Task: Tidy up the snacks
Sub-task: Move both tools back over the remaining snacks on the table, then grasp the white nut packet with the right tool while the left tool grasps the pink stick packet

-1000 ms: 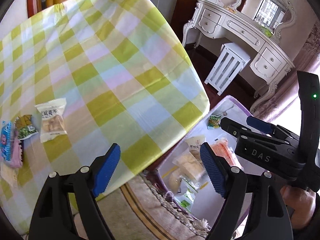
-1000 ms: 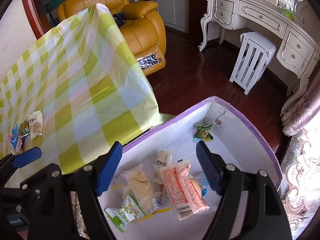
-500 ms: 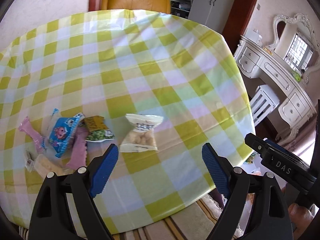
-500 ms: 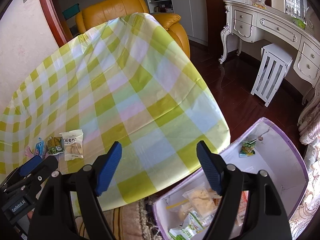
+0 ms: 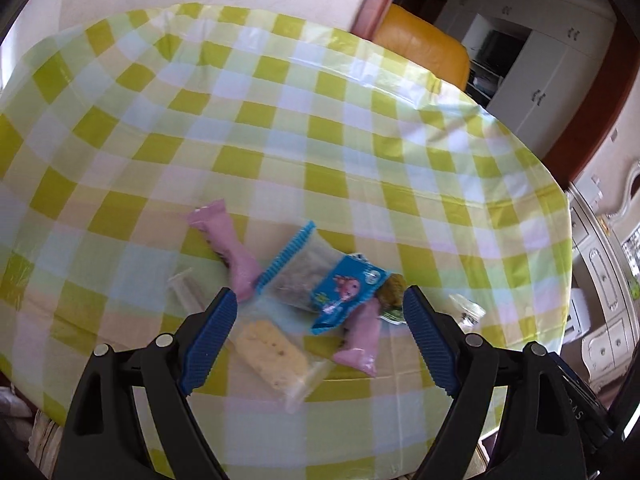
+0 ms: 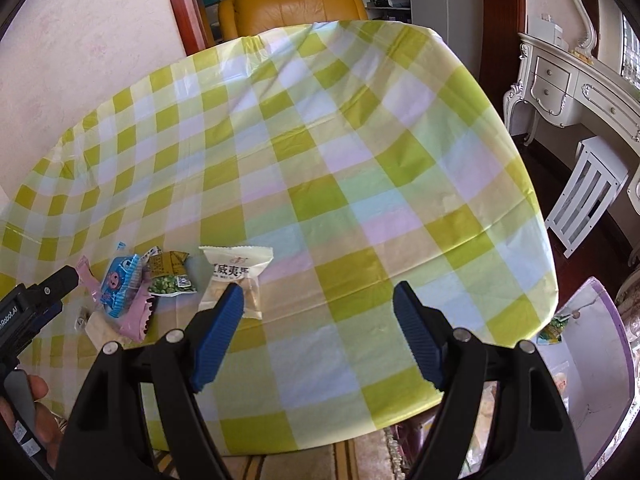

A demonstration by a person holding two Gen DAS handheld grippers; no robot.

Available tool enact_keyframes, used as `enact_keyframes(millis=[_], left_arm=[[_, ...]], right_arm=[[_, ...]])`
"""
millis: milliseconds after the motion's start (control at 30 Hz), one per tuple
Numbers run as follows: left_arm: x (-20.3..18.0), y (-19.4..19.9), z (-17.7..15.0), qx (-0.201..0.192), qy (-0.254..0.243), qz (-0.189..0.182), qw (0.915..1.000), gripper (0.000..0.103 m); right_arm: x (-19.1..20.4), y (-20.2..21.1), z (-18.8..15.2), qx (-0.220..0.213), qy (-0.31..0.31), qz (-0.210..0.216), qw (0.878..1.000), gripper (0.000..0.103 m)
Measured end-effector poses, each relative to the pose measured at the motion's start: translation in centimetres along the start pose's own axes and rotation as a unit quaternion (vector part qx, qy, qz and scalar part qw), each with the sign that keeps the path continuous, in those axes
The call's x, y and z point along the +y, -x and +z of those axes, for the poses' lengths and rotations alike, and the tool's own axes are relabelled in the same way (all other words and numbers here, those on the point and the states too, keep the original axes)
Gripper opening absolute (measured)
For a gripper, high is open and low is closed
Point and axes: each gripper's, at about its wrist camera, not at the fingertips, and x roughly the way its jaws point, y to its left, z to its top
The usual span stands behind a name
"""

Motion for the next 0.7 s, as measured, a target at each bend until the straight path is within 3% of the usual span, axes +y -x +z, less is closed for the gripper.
enact_keyframes(millis=[333, 700], left_arm=[[8.2, -1.9, -0.1, 0.048, 0.127, 0.035, 0.9902, 0.067], [8.0, -4.1, -0.6, 0.081, 0.111, 0.054, 0.9891, 0.055]], right_arm=[[4.5, -3.4, 0.3, 0.026, 0.033, 0.02, 0.999, 0.077], [7.3, -6.9, 0.4, 0.049, 0.067, 0.005, 0.997, 0.077]])
